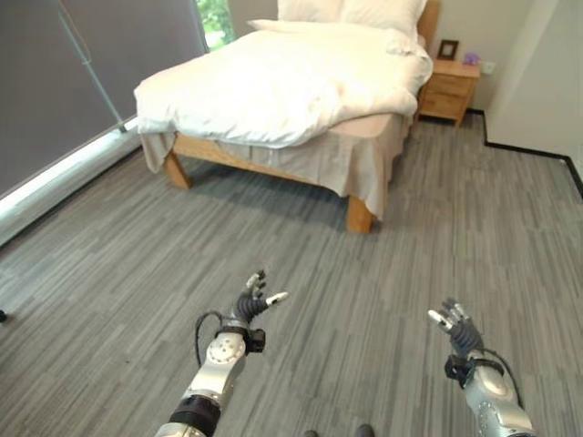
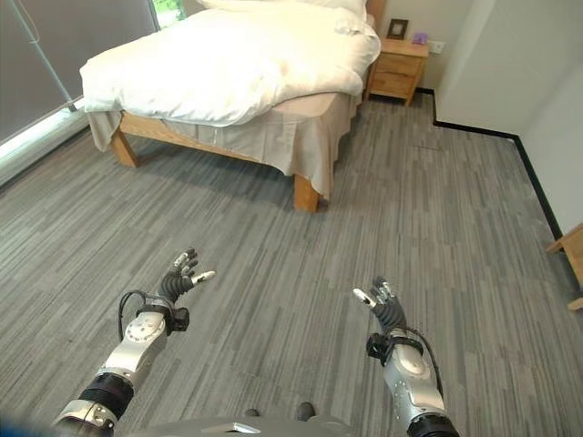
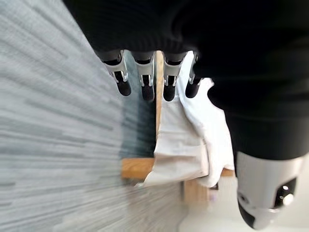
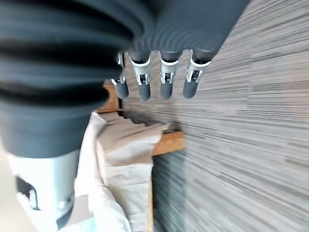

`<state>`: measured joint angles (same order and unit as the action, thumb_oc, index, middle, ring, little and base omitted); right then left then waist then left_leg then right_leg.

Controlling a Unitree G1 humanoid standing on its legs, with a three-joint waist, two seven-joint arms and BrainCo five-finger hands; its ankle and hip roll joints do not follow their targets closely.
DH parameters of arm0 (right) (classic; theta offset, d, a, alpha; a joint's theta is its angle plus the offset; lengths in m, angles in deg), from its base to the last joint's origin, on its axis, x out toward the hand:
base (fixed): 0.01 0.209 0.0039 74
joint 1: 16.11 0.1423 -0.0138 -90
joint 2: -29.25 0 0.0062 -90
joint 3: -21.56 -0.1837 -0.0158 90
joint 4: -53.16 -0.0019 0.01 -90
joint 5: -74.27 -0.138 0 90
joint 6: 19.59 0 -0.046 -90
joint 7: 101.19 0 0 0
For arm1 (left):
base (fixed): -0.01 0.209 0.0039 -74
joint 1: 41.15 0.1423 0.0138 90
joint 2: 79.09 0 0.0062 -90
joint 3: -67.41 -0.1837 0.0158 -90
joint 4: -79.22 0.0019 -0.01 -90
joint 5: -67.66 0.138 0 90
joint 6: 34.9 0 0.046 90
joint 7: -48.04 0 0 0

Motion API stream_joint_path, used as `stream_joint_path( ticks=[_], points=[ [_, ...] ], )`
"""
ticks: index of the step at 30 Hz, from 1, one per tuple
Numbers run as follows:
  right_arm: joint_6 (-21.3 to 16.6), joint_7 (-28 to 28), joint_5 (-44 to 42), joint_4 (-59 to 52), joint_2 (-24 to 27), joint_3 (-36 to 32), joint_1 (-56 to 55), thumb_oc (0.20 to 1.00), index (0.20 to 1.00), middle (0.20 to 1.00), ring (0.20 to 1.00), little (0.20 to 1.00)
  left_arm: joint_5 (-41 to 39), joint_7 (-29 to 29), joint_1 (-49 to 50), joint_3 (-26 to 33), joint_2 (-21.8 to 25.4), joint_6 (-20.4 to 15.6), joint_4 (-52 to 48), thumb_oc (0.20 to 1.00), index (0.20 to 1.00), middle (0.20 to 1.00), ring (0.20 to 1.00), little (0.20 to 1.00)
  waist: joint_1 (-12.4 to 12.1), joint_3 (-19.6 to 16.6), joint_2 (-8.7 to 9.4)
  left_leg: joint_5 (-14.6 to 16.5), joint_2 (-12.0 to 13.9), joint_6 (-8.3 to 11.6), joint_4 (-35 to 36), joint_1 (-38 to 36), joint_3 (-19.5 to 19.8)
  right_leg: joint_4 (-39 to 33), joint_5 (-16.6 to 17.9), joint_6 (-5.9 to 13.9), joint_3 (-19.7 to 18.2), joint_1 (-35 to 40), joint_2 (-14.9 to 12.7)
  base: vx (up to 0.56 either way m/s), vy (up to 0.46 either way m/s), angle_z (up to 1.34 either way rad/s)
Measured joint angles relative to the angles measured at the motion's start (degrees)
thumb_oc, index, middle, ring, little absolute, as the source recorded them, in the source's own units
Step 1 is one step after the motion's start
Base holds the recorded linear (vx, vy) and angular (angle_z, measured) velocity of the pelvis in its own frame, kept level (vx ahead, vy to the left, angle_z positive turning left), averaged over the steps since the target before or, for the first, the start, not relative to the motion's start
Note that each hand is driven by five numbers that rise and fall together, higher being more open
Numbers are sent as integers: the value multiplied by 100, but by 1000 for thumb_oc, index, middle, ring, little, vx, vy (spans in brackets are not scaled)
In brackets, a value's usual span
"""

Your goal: Making the bed.

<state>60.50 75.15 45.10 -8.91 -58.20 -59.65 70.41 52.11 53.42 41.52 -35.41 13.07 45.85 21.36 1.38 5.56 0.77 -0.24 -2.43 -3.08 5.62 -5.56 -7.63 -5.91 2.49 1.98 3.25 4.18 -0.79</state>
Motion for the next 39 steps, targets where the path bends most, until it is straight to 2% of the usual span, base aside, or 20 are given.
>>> stream_joint_path(
  ticks=[5,8,9,10,12,14,16,20,22,23,24,25,26,28,31,34,36,37,38,39],
  points=[
    [9,32,451,-69,36,162,175,1000,1000,1000,1000,1000,-34,5,112,50,24,-4,-261,1000,1000,1000,1000,1000,-32,215,-16,-1,13,-24,-15,204,-248,332,59,60,-217,-409,4,10,121,-26],
    [7,35,444,-240,77,78,296,1000,1000,1000,1000,1000,-180,-24,49,16,97,29,-442,1000,1000,1000,1000,1000,40,577,-239,-14,159,-165,-43,296,-327,2256,-30,484,-186,-1498,161,109,154,-32],
    [3,23,441,-310,54,92,361,1000,1000,1000,1000,1000,-193,-57,24,20,234,31,-625,1000,1000,1000,1000,1000,-43,770,-128,111,107,-248,-244,415,-355,3687,-58,728,-110,-2362,54,515,-23,-39],
    [6,63,433,-467,50,50,237,1000,1000,1000,1000,1000,-191,-111,3,-20,321,72,-640,1000,1000,1000,1000,1000,53,895,-40,252,-33,-220,-256,396,-361,3957,-228,779,54,-2880,-416,758,-92,-55],
    [-8,169,409,-537,17,-81,-26,1000,1000,1000,1000,1000,-193,-158,15,73,350,59,-658,1000,1000,1000,1000,1000,281,929,48,429,-184,-49,-340,416,-410,1814,-182,870,171,-2902,-892,735,-213,3],
    [-39,172,411,-497,-81,-121,-160,1000,1000,1000,1000,1000,-192,-159,-200,384,358,62,-428,1000,1000,1000,1000,1000,451,990,462,1189,-317,-272,-1801,976,-503,840,-95,1180,-262,-2881,-1243,478,-198,15],
    [124,156,413,-401,-128,-175,-360,1000,1000,1000,1000,1000,-192,-131,-345,525,181,61,-272,1000,1000,1000,1000,1000,571,886,380,1349,-199,-153,-1828,1079,-392,314,263,979,9,-2984,-1056,504,-242,20],
    [193,286,406,-522,-39,-152,-878,1000,1000,1000,1000,1000,-179,-198,-116,-150,-105,63,-677,1000,1000,1000,1000,1000,638,603,10,998,363,540,-1051,427,-18,1300,479,604,730,-2142,-384,658,-430,67],
    [222,356,398,-172,-186,35,-616,1000,1000,1000,1000,1000,-185,-300,-32,-230,95,80,-777,1000,1000,1000,1000,1000,614,448,492,1160,338,740,-2744,952,199,1351,-234,-306,756,-1430,-235,680,-649,15],
    [229,384,329,-244,-19,63,-317,1000,1000,1000,1000,1000,-235,-337,68,-180,110,119,-941,1000,1000,1000,1000,1000,249,462,484,-210,754,722,-5742,2304,221,1098,-614,-782,603,-941,22,610,-565,-68],
    [187,384,193,-353,-23,51,-234,1000,1000,1000,1000,1000,-236,-361,215,-125,129,123,-1021,1000,1000,1000,1000,1000,60,394,477,-1223,823,542,-6400,2664,196,995,-685,-837,436,-643,93,729,-492,-85],
    [120,389,146,-501,34,39,-266,1000,1000,1000,1000,1000,-236,-367,303,-128,107,123,-1132,1000,1000,1000,1000,1000,-5,375,482,-1323,843,454,-6897,3002,362,849,-704,-814,449,-409,138,532,-212,-34],
    [99,385,149,-470,114,57,-124,1000,1000,1000,1000,1000,-236,-415,240,-215,160,93,-1131,1000,1000,1000,1000,1000,-93,368,470,-862,701,760,-6958,3399,454,744,-890,-765,439,-41,102,536,-213,-4],
    [178,348,149,-310,231,62,66,1000,1000,1000,1000,1000,-238,-465,102,-284,161,111,-978,1000,1000,1000,1000,1000,-254,427,562,-630,682,686,-6020,3593,261,578,-901,-719,449,333,41,483,-90,-10],
    [157,284,114,-405,336,66,290,1000,1000,1000,1000,1000,-264,-589,226,-198,195,99,-955,1000,1000,1000,1000,1000,-346,401,543,-524,457,646,-3317,3419,-437,360,-1131,-192,565,1064,147,842,-67,-5],
    [121,290,182,-316,524,157,331,1000,1000,1000,1000,1000,-349,-655,470,-209,94,104,-803,1000,1000,1000,1000,1000,-545,190,195,-491,-369,344,-587,2651,-457,410,-1284,66,296,1807,512,817,-105,-4],
    [118,324,225,-367,545,178,278,1000,1000,1000,1000,1000,-349,-647,774,-45,59,105,-928,1000,1000,1000,1000,1000,-823,4,-97,131,-369,-152,-486,2268,-742,475,-1299,110,-115,2183,873,710,-38,-50],
    [191,313,232,-469,358,235,260,1000,1000,1000,1000,1000,-344,-671,889,19,267,165,-1058,1000,1000,1000,1000,1000,-712,-37,258,-444,-413,-845,-915,2198,-800,1065,-1400,170,-141,2236,780,555,66,15],
    [189,362,233,-493,305,225,187,1000,1000,1000,1000,1000,-343,-671,967,29,254,193,-1175,1000,1000,1000,1000,1000,-721,-102,411,-497,-417,-935,-932,2067,-797,1767,-1508,227,-168,1967,675,561,65,16],
    [199,359,238,-493,255,257,187,1000,1000,1000,1000,1000,-332,-690,984,-5,245,214,-1174,1000,1000,1000,1000,1000,-853,-105,522,-474,-445,-896,-956,1847,-827,2731,-1263,651,-116,1633,439,346,42,-43]
  ],
)
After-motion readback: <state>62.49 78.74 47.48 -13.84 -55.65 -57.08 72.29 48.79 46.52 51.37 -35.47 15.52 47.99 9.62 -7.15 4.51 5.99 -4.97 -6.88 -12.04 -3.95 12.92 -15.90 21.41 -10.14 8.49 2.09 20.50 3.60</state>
